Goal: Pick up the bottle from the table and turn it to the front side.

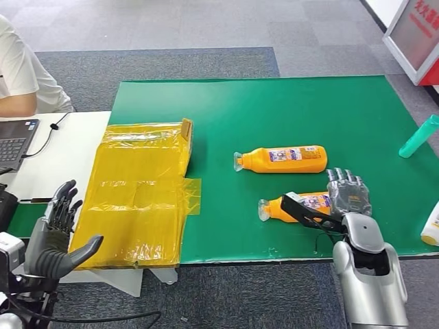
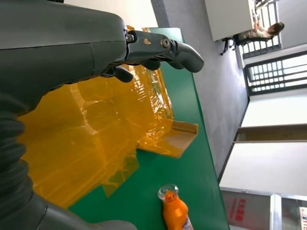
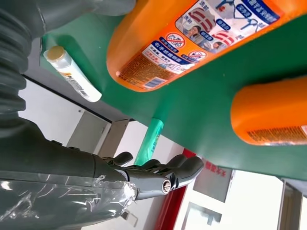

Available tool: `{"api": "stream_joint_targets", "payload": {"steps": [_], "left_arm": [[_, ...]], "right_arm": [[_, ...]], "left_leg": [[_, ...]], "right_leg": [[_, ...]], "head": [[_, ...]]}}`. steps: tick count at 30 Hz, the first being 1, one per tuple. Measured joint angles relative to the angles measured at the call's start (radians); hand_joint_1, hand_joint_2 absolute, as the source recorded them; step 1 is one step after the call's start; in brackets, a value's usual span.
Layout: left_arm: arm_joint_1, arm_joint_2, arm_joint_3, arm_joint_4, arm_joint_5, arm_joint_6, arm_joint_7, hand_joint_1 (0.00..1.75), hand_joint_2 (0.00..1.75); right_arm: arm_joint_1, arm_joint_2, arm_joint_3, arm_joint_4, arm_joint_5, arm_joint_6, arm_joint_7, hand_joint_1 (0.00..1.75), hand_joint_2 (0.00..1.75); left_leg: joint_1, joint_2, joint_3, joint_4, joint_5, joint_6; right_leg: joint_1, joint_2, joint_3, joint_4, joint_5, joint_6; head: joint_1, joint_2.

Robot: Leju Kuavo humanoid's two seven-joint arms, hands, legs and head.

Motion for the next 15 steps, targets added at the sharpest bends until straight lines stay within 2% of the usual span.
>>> {"api": "stream_joint_targets", "payload": {"steps": [6, 10, 15], "left_arm": [[-0.006, 0.009, 0.0, 0.006, -0.003, -0.003, -0.009, 0.0, 1.75], [-0.008, 0.02, 0.0, 0.013, -0.003, -0.001, -0.02, 0.0, 1.75], [-0.007, 0.029, 0.0, 0.02, 0.0, 0.001, -0.023, 0.0, 1.75]], "right_arm": [[-0.064, -0.03, -0.012, 0.051, -0.013, 0.07, -0.066, 0.0, 1.75], [-0.126, -0.071, -0.019, 0.094, -0.049, 0.083, -0.109, 0.0, 1.75], [-0.175, -0.113, -0.019, 0.128, -0.062, 0.092, -0.123, 0.0, 1.75]], "left_leg": [[0.0, 0.0, 0.0, 0.0, 0.0, 0.0], [0.0, 0.0, 0.0, 0.0, 0.001, 0.001], [0.0, 0.0, 0.0, 0.0, 0.001, 0.0]], "right_leg": [[0.0, 0.0, 0.0, 0.0, 0.0, 0.0], [0.0, 0.0, 0.0, 0.0, 0.001, 0.0], [0.0, 0.0, 0.0, 0.0, 0.001, 0.0]], "head": [[0.0, 0.0], [0.0, 0.0], [0.0, 0.0]]}}
